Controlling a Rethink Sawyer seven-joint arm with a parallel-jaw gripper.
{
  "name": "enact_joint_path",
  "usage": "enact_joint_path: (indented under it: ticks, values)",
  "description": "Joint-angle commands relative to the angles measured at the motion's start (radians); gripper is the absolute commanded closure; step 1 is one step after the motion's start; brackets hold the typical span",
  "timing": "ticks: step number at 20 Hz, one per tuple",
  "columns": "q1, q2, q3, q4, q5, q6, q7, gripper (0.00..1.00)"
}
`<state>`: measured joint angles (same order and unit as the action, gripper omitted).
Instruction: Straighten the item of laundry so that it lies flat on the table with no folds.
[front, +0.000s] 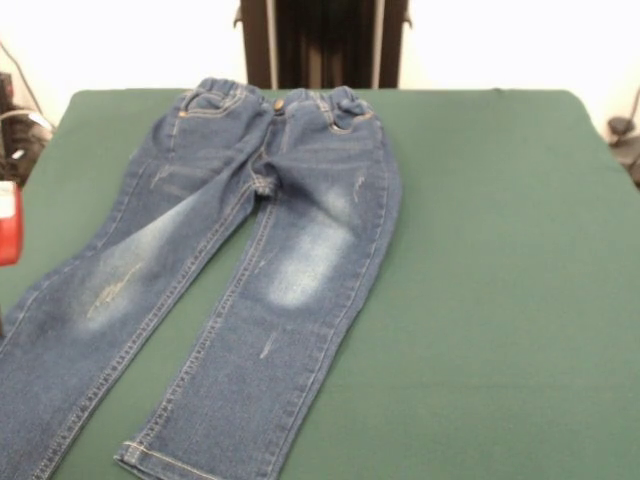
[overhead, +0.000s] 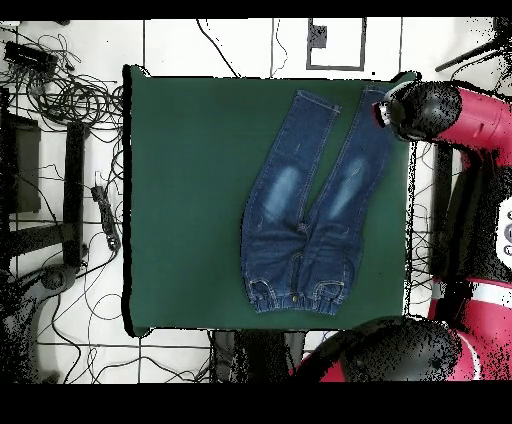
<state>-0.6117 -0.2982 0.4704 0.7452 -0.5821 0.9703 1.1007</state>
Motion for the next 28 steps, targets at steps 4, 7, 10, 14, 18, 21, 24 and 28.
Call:
enact_joint_path:
  ticks: [4,7,10,14,18,21,24,28]
  values:
    - [0.113,0.036,-0.055,0.062,0.043,0.075,0.214,0.0]
    - [0.121,0.038,-0.069,0.068,0.052,0.056,0.223,0.0]
    - [0.121,0.032,-0.084,0.087,0.064,0.036,0.227,0.0]
    - [0.135,0.018,-0.107,0.093,0.09,0.057,0.246,0.0]
    - [0.152,0.012,-0.13,0.098,0.12,0.066,0.271,0.0]
    - [0.156,0.02,-0.139,0.093,0.141,0.063,0.266,0.0]
    - [0.16,0.021,-0.147,0.097,0.162,0.06,0.263,0.0]
    - [0.181,0.019,-0.169,0.095,0.183,0.067,0.272,0.0]
